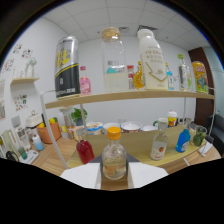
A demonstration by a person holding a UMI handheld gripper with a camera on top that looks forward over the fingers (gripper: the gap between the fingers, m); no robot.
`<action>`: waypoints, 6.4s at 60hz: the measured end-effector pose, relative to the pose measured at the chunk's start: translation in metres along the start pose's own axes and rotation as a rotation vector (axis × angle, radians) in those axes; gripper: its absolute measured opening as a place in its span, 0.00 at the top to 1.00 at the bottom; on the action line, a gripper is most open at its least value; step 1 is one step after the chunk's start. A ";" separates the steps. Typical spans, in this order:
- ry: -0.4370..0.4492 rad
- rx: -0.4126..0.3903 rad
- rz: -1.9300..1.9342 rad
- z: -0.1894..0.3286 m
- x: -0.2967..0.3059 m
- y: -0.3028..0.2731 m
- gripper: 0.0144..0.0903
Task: Make me a cup of Mount Fuji.
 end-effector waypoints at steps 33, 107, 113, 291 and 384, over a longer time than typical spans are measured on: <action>-0.072 -0.165 0.694 -0.049 -0.009 0.115 0.73; -0.185 0.000 0.557 -0.047 -0.055 0.026 0.73; -0.128 -0.050 0.336 -0.036 -0.079 0.057 0.73; 0.009 -0.078 -0.076 -0.012 0.197 -0.007 0.73; 0.135 -0.274 -1.577 -0.048 0.195 0.070 0.73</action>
